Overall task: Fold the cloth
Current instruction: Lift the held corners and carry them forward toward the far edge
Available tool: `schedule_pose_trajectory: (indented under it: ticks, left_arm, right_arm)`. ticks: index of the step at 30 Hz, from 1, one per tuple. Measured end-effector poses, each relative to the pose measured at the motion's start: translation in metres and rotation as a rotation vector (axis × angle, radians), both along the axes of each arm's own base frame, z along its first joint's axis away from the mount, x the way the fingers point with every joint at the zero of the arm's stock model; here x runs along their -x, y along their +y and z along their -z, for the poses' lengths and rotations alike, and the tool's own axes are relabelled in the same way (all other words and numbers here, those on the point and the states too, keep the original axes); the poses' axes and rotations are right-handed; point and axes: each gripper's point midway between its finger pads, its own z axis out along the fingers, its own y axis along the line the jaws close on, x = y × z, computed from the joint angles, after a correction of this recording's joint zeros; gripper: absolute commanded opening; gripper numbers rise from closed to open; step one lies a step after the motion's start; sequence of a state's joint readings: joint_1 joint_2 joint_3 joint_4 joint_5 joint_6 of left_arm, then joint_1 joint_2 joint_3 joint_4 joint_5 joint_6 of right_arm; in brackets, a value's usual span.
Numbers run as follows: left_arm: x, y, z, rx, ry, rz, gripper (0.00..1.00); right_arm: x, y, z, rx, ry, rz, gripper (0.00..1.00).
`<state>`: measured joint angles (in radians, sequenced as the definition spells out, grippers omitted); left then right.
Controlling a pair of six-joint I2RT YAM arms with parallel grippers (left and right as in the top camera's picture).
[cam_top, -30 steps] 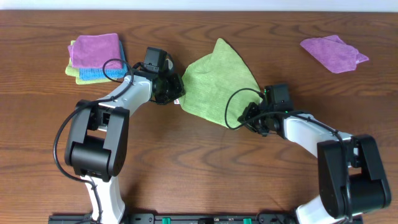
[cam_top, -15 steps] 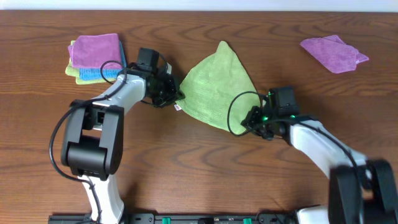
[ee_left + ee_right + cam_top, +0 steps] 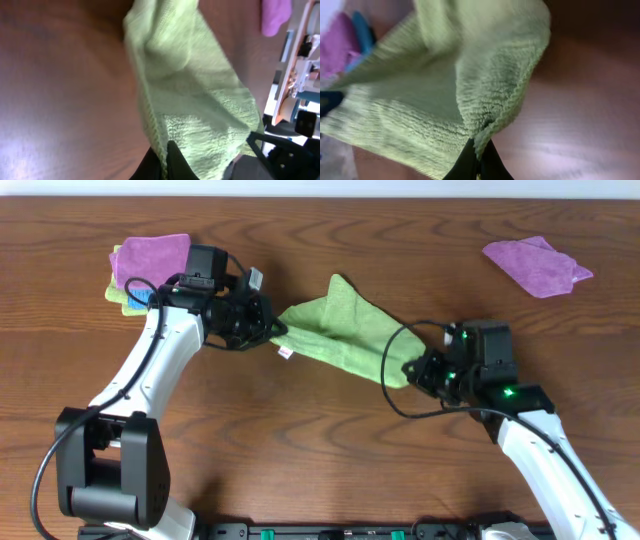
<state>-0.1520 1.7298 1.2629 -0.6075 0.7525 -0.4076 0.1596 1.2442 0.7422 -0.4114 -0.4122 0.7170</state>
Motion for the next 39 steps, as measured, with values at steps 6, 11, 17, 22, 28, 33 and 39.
schedule_pose_trajectory:
  ticks: [6, 11, 17, 22, 28, 33, 39]
  left_arm:
    - [-0.034, -0.002, -0.016, 0.023, -0.145, -0.049, 0.06]
    - [-0.066, -0.003, -0.026, 0.050, -0.250, -0.107, 0.05]
    - [-0.113, -0.003, -0.009, 0.107, -0.304, -0.210, 0.06]
    - [-0.155, -0.005, 0.007, 0.130, -0.259, -0.266, 0.06]
    - [-0.202, -0.003, -0.038, 0.166, -0.341, -0.291, 0.06]
    - [-0.217, 0.002, -0.078, 0.185, -0.409, -0.294, 0.06]
    - [-0.214, 0.000, -0.077, 0.190, -0.395, -0.282, 0.06]
  right_arm:
    - [-0.045, 0.003, -0.014, -0.005, -0.115, 0.021, 0.01]
    - [-0.095, 0.009, 0.001, 0.015, -0.096, 0.020, 0.01]
    - [-0.162, 0.016, -0.008, 0.044, -0.154, -0.001, 0.01]
    - [-0.209, 0.014, -0.033, 0.066, -0.238, 0.001, 0.01]
    - [-0.235, -0.002, -0.061, 0.104, -0.309, 0.027, 0.01]
    - [-0.244, -0.012, -0.082, 0.111, -0.355, 0.042, 0.01]
    - [-0.248, -0.013, -0.093, 0.123, -0.381, 0.033, 0.01]
